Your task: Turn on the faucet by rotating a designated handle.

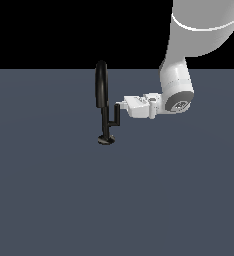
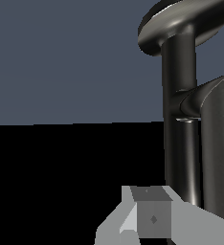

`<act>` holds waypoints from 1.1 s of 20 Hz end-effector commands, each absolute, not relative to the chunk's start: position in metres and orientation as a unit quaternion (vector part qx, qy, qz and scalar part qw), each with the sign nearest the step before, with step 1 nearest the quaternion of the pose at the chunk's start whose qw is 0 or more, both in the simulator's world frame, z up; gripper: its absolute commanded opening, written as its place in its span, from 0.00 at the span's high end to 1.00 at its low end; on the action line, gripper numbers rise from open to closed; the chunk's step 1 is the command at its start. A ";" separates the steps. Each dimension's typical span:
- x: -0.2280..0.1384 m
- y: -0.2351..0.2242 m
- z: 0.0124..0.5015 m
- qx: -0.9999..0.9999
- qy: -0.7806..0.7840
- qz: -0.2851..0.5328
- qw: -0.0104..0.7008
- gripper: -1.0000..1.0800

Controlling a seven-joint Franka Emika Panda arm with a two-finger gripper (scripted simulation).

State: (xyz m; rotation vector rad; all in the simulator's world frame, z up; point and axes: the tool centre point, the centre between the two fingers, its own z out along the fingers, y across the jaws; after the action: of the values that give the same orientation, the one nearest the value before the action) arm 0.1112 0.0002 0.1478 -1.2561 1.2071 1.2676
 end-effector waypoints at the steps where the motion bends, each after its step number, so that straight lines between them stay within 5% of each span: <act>1: 0.112 0.001 0.143 -0.505 0.496 0.521 0.477 1.00; 22: 0.082 0.000 0.153 -0.503 0.497 0.521 0.478 1.00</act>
State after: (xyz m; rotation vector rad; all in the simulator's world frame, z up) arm 0.0873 0.0005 0.1507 -1.2279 1.2163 1.2682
